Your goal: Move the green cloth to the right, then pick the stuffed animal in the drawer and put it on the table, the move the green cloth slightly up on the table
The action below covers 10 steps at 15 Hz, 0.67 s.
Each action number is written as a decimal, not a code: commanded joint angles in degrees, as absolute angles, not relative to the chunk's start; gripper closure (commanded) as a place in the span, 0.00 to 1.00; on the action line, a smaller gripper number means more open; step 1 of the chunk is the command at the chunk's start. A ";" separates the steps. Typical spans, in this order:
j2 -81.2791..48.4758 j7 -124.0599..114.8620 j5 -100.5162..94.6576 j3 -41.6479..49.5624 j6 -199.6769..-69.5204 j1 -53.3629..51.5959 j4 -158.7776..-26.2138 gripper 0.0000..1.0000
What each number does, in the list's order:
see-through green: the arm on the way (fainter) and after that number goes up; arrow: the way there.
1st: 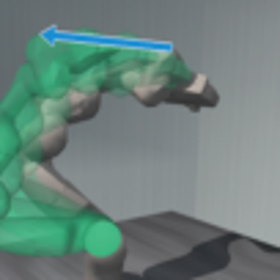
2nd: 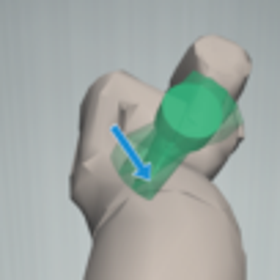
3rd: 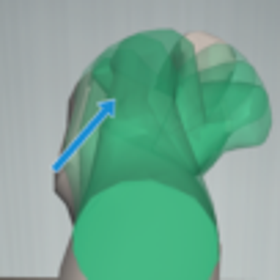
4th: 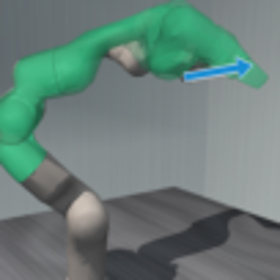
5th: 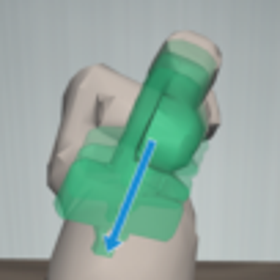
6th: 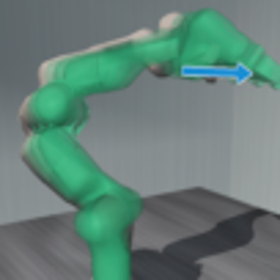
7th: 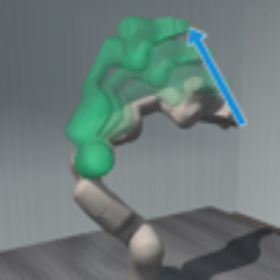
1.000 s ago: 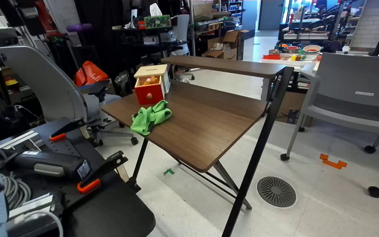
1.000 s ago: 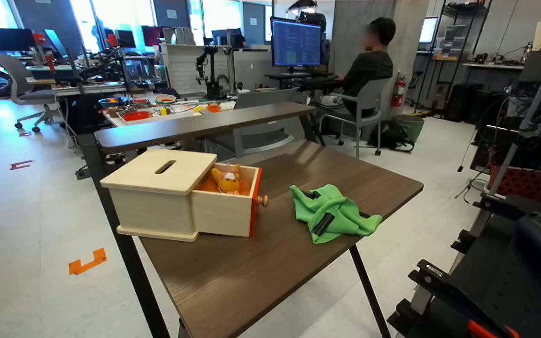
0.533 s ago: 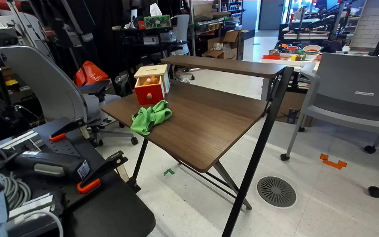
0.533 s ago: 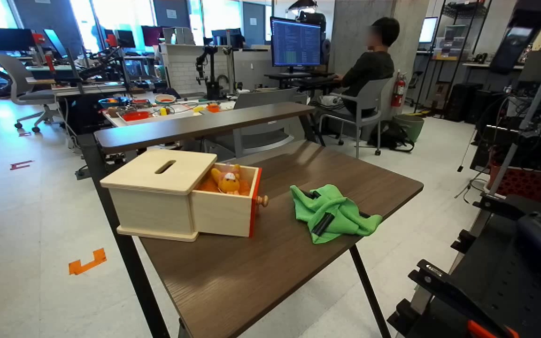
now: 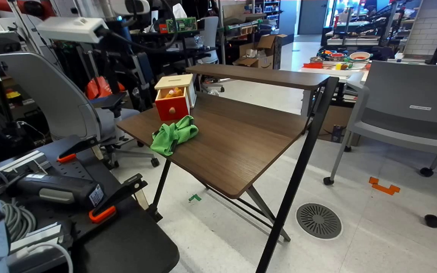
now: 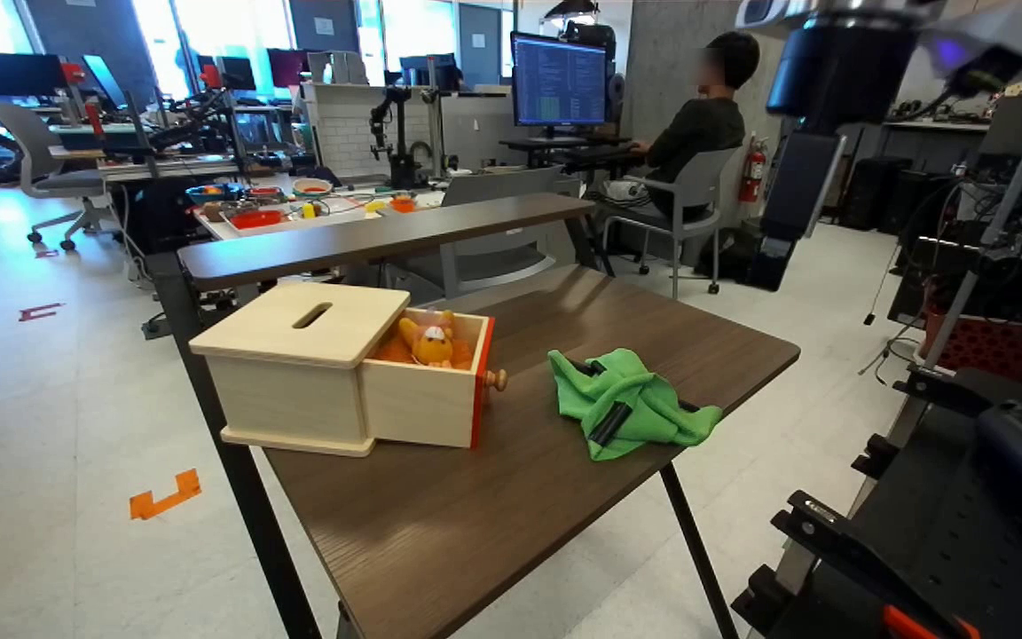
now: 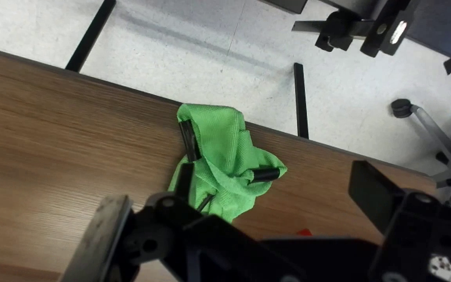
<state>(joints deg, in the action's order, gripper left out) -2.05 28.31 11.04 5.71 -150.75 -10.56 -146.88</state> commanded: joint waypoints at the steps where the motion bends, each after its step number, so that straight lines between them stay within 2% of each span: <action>1: -15.60 34.56 9.33 0.61 -150.37 -6.00 -136.60 0.00; 4: -22.11 31.59 0.52 -0.68 -152.05 -4.15 -131.99 0.00; 5: -18.05 30.97 2.46 -2.54 -150.76 -2.73 -135.61 0.00; 10: -23.05 29.29 -2.96 -1.64 -151.89 -2.88 -132.06 0.00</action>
<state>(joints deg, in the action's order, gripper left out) -22.48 32.03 1.50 -0.14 -151.07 -4.66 -132.08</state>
